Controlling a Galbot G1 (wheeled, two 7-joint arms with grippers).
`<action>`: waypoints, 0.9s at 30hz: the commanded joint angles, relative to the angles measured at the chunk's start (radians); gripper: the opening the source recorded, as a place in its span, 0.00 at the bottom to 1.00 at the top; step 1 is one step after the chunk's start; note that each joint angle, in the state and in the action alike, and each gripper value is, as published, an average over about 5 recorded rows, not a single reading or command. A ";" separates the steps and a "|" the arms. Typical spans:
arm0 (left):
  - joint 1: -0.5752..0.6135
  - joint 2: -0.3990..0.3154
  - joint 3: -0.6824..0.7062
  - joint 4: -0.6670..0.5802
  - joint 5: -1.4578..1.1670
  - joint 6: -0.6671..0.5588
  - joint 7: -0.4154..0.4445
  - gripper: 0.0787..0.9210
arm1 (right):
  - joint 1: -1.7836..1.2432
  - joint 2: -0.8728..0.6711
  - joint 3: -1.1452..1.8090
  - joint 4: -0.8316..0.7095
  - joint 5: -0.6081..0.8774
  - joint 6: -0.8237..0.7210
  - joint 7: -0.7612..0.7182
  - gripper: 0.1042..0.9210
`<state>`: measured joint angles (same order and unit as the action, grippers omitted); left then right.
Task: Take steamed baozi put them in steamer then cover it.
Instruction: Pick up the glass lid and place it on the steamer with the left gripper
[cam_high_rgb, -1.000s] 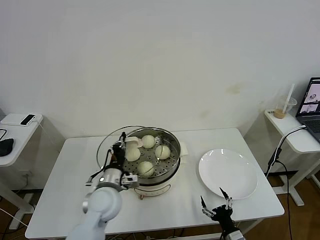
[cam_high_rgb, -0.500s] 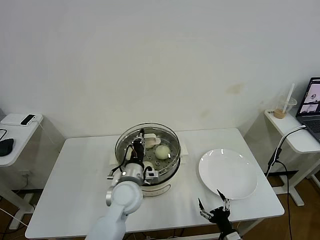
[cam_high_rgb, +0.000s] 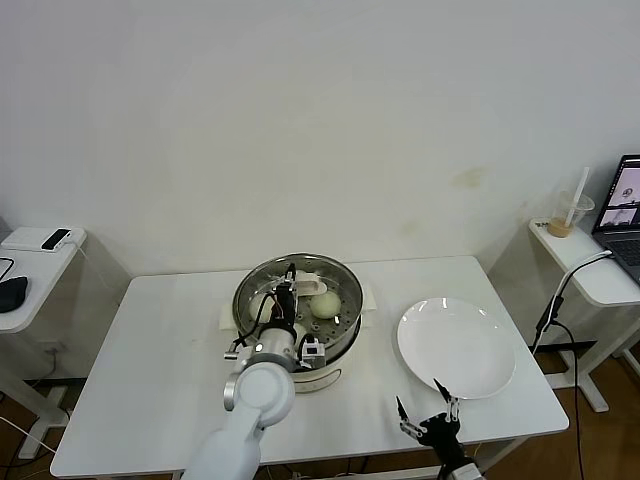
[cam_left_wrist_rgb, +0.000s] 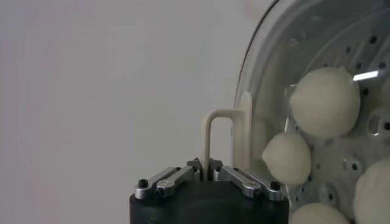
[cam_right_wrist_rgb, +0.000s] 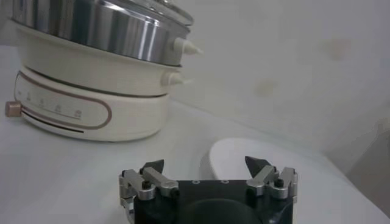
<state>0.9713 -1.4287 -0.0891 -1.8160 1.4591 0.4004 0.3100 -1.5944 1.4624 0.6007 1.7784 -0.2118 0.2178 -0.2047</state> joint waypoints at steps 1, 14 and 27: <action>-0.004 -0.009 -0.001 0.014 0.008 0.000 0.002 0.08 | -0.001 -0.001 0.000 0.000 0.000 0.000 -0.001 0.88; -0.006 -0.014 -0.020 0.038 0.006 -0.006 -0.006 0.08 | -0.005 -0.001 -0.005 0.002 -0.003 0.001 -0.001 0.88; 0.033 -0.021 -0.026 -0.016 -0.011 -0.002 -0.020 0.25 | -0.004 -0.002 -0.010 0.001 -0.005 0.000 -0.003 0.88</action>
<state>0.9880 -1.4505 -0.1168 -1.7966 1.4522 0.3971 0.2923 -1.5983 1.4604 0.5910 1.7794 -0.2159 0.2180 -0.2072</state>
